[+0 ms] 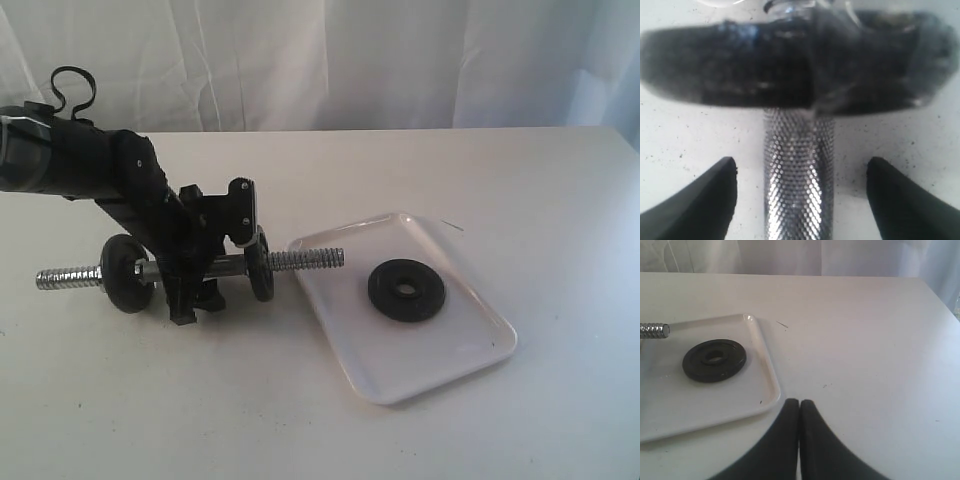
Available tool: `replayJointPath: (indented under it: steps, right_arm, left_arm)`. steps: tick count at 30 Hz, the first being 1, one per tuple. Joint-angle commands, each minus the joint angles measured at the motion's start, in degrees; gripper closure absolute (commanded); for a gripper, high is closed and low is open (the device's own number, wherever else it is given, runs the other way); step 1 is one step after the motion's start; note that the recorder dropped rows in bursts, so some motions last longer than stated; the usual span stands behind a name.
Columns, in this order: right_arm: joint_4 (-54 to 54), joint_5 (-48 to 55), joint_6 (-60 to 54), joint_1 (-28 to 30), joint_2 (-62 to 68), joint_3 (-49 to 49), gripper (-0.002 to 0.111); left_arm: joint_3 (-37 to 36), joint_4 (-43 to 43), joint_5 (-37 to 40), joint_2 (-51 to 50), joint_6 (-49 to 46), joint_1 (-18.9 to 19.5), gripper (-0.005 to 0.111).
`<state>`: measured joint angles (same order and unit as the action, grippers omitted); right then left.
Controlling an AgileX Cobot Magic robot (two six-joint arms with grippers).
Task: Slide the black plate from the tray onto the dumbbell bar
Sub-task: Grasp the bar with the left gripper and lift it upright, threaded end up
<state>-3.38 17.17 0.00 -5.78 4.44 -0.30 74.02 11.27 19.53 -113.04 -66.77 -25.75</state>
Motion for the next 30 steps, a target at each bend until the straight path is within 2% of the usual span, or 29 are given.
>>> replayJointPath:
  steps: [1, 4, 8, 10, 18, 30]
  right_arm:
    - [0.34, -0.53, 0.0, 0.18, -0.25, 0.3, 0.108]
    - [0.34, -0.53, 0.0, 0.18, -0.25, 0.3, 0.108]
    - [0.34, -0.53, 0.0, 0.18, -0.25, 0.3, 0.108]
    - [0.34, -0.53, 0.0, 0.18, -0.25, 0.3, 0.108]
    - [0.34, -0.53, 0.0, 0.18, -0.25, 0.3, 0.108]
    - [0.45, -0.53, 0.0, 0.18, -0.25, 0.3, 0.108]
  left_arm:
    - [0.04, -0.51, 1.13, -0.36, 0.91, -0.18, 0.043]
    - [0.04, -0.51, 1.11, -0.36, 2.32, -0.18, 0.062]
    - [0.04, -0.41, 1.11, -0.36, 4.75, -0.18, 0.097]
    - [0.04, -0.11, 1.11, -0.36, 6.59, -0.18, 0.107]
    - [0.04, 2.76, 0.28, 0.27, 9.23, -0.18, 0.107]
    - [-0.07, 9.28, -0.69, 7.18, 9.23, -0.18, 0.107]
